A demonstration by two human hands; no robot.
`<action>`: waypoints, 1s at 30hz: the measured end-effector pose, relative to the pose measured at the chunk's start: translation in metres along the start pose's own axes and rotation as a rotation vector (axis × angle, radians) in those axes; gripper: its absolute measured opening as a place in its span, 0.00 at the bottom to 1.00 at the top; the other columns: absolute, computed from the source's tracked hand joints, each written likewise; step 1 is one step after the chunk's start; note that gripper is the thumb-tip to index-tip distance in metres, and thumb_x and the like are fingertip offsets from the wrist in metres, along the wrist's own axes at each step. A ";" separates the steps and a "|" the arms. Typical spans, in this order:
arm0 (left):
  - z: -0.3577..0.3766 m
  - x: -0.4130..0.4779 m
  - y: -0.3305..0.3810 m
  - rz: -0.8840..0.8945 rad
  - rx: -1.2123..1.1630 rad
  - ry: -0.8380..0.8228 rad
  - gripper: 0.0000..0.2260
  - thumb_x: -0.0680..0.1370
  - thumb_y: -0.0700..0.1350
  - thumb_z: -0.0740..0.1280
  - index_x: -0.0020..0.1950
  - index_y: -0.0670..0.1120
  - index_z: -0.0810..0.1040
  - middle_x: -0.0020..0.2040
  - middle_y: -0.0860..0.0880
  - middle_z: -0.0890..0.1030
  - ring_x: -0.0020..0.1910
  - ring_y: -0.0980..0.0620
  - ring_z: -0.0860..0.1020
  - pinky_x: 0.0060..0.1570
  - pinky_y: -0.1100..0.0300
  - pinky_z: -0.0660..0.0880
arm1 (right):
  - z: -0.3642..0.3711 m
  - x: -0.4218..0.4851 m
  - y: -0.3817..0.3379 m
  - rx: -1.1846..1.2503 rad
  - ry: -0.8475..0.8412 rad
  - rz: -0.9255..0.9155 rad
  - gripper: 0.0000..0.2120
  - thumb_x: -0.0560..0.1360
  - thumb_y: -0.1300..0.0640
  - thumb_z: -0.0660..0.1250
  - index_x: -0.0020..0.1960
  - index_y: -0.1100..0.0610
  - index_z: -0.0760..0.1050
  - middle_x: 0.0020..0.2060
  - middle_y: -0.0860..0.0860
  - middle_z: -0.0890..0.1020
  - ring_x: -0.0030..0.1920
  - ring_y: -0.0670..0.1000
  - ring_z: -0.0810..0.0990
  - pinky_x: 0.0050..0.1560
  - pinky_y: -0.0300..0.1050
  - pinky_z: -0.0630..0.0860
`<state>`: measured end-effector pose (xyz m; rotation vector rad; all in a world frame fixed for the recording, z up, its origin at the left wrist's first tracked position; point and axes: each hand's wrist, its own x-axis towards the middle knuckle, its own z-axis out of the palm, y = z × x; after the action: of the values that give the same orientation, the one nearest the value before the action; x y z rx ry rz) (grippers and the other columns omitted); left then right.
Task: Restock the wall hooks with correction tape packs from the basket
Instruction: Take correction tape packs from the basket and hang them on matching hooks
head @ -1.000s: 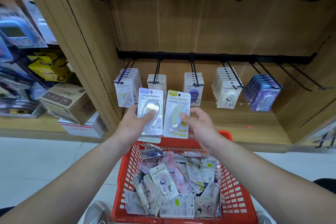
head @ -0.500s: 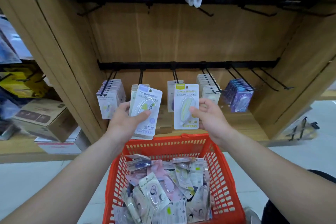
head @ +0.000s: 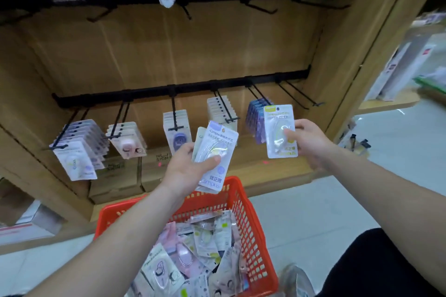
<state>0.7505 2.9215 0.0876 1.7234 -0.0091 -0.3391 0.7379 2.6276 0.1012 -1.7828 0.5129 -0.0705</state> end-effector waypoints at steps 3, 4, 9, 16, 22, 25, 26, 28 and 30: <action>0.027 0.004 -0.005 -0.007 0.046 -0.029 0.16 0.74 0.44 0.79 0.58 0.49 0.79 0.52 0.52 0.87 0.45 0.54 0.87 0.40 0.57 0.83 | -0.031 0.018 0.023 -0.057 0.023 0.035 0.12 0.83 0.66 0.62 0.45 0.54 0.77 0.45 0.54 0.85 0.41 0.53 0.85 0.40 0.49 0.80; 0.035 0.006 -0.007 -0.019 0.058 -0.029 0.18 0.73 0.45 0.80 0.60 0.48 0.78 0.53 0.51 0.86 0.46 0.53 0.87 0.44 0.53 0.84 | -0.039 0.026 0.032 -0.078 0.014 0.041 0.13 0.83 0.67 0.61 0.45 0.55 0.78 0.45 0.54 0.85 0.39 0.52 0.85 0.37 0.47 0.80; 0.067 0.019 -0.013 -0.059 0.045 -0.040 0.21 0.73 0.42 0.80 0.62 0.45 0.77 0.54 0.49 0.86 0.49 0.49 0.87 0.53 0.44 0.83 | -0.067 0.068 0.065 -0.097 0.080 0.072 0.06 0.83 0.63 0.63 0.56 0.59 0.78 0.51 0.54 0.85 0.47 0.54 0.85 0.46 0.51 0.82; 0.105 0.041 -0.019 -0.083 -0.034 -0.049 0.17 0.74 0.40 0.78 0.59 0.47 0.79 0.53 0.49 0.87 0.49 0.48 0.87 0.48 0.51 0.84 | -0.078 0.103 0.082 0.027 0.079 0.067 0.09 0.84 0.60 0.60 0.61 0.56 0.76 0.56 0.53 0.83 0.53 0.55 0.85 0.54 0.57 0.82; 0.125 0.051 -0.017 -0.062 -0.060 -0.055 0.15 0.75 0.40 0.77 0.60 0.46 0.80 0.51 0.50 0.88 0.46 0.50 0.87 0.36 0.61 0.82 | -0.079 0.121 0.100 0.140 0.129 0.075 0.13 0.82 0.55 0.63 0.65 0.54 0.73 0.58 0.51 0.83 0.56 0.55 0.85 0.61 0.63 0.80; 0.128 0.055 -0.017 -0.065 -0.080 -0.050 0.16 0.75 0.40 0.77 0.61 0.45 0.79 0.52 0.49 0.87 0.45 0.51 0.87 0.35 0.61 0.81 | -0.076 0.118 0.097 0.160 0.168 0.066 0.09 0.83 0.55 0.63 0.63 0.52 0.71 0.57 0.48 0.81 0.57 0.55 0.83 0.61 0.60 0.80; 0.128 0.055 -0.017 -0.067 -0.083 -0.048 0.16 0.75 0.40 0.77 0.62 0.45 0.79 0.52 0.49 0.87 0.45 0.51 0.87 0.35 0.61 0.81 | -0.075 0.118 0.097 0.163 0.177 0.056 0.08 0.84 0.56 0.63 0.63 0.51 0.71 0.56 0.48 0.81 0.57 0.54 0.83 0.61 0.59 0.80; 0.126 0.056 -0.018 -0.063 -0.088 -0.042 0.17 0.75 0.41 0.77 0.62 0.45 0.79 0.53 0.49 0.87 0.45 0.51 0.87 0.34 0.61 0.81 | -0.073 0.120 0.099 0.165 0.187 0.033 0.09 0.84 0.56 0.62 0.64 0.51 0.71 0.56 0.47 0.81 0.56 0.53 0.82 0.59 0.55 0.80; 0.124 0.057 -0.020 -0.064 -0.099 -0.035 0.17 0.75 0.41 0.76 0.63 0.45 0.79 0.53 0.49 0.87 0.44 0.51 0.87 0.33 0.62 0.80 | -0.072 0.121 0.101 0.158 0.198 0.011 0.10 0.84 0.55 0.61 0.65 0.51 0.71 0.57 0.47 0.81 0.56 0.52 0.82 0.52 0.50 0.79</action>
<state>0.7733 2.7943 0.0382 1.6226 0.0371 -0.4100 0.7935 2.4978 0.0003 -1.6264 0.6409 -0.2746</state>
